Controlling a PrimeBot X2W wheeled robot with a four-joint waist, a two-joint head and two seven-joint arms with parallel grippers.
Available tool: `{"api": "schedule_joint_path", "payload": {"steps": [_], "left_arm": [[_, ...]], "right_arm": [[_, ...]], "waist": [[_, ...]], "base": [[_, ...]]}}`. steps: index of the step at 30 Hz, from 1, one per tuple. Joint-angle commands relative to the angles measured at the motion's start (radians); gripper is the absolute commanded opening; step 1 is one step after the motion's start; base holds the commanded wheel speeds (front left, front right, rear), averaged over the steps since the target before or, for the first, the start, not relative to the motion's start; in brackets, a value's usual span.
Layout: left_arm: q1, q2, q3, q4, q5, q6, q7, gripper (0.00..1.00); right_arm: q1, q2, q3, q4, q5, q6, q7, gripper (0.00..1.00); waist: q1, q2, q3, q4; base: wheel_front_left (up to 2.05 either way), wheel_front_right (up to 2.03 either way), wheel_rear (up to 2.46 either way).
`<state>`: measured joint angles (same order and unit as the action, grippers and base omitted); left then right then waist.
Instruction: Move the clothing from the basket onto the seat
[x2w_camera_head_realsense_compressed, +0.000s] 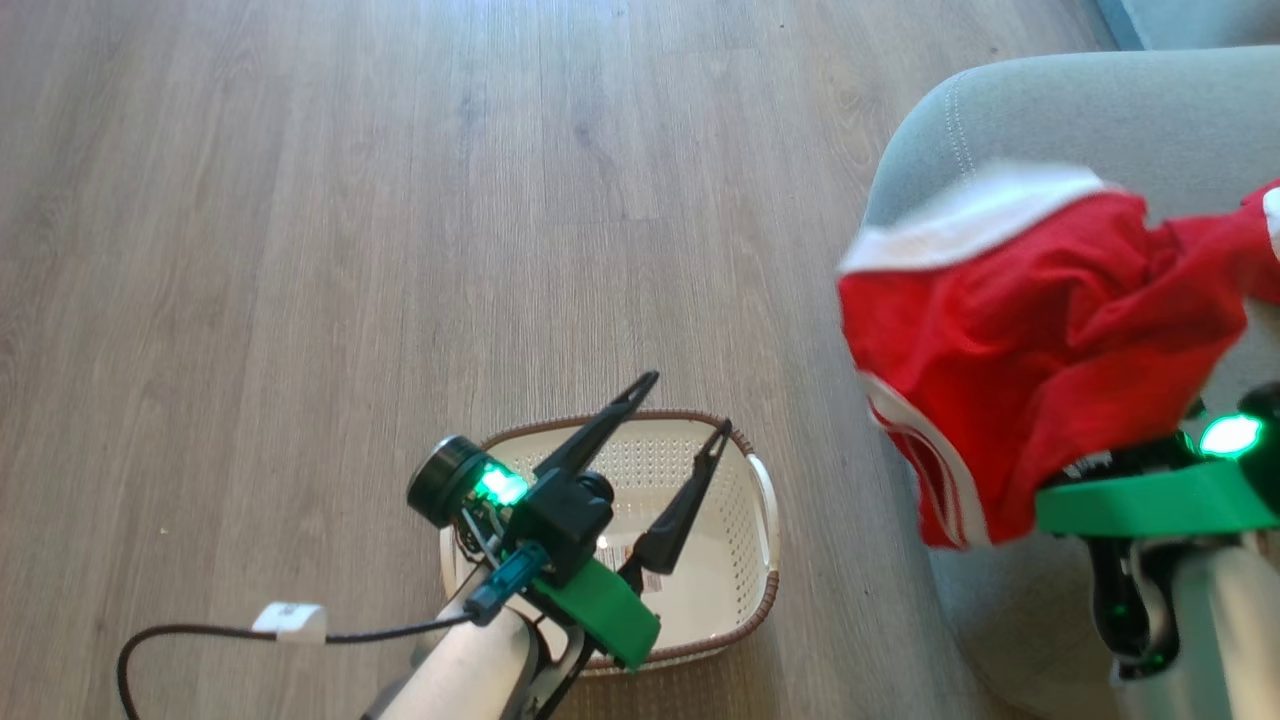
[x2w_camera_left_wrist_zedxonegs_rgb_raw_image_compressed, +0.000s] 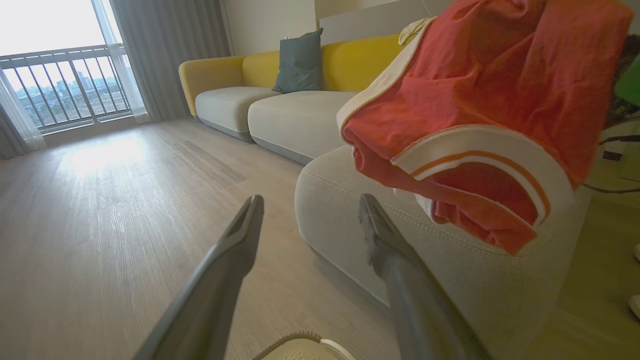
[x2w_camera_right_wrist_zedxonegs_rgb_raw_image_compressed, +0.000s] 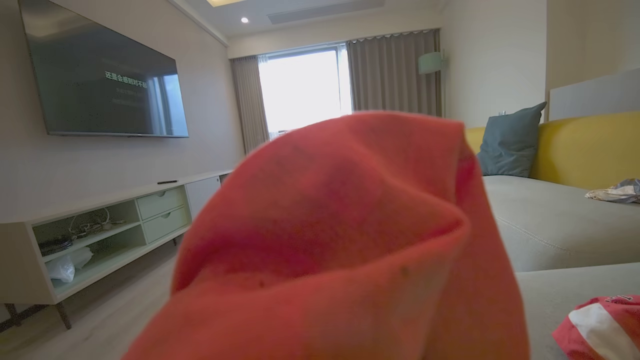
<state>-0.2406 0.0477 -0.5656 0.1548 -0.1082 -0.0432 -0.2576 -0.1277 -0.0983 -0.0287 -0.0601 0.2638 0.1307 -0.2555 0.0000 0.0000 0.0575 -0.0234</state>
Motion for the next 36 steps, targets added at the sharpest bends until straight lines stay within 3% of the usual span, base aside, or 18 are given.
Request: {"api": "schedule_joint_path", "payload": {"steps": [1,13,36], "left_arm": [[-0.01,0.003,0.035,-0.023,0.012,-0.008,-0.004,1.0],[0.037,0.003,0.029,0.018,0.056,-0.037,-0.004,1.0],[0.04,0.003,0.036,0.048,0.048,-0.033,-0.004,1.0]], "right_arm": [[-0.003,0.001,0.004,-0.031,-0.004,0.0,-0.006,0.0],[0.109,0.028,-0.094,0.005,0.003,0.0,-0.006,0.0],[0.112,0.045,-0.126,0.028,0.002,0.0,-0.006,0.0]], "waist": [[0.0,0.0,-0.002,-0.001],[0.0,0.0,-0.011,-0.009],[0.0,0.0,0.01,-0.013]], "base": [[0.0,0.0,0.0],[0.0,0.0,0.0],[0.0,0.0,0.0]]}}
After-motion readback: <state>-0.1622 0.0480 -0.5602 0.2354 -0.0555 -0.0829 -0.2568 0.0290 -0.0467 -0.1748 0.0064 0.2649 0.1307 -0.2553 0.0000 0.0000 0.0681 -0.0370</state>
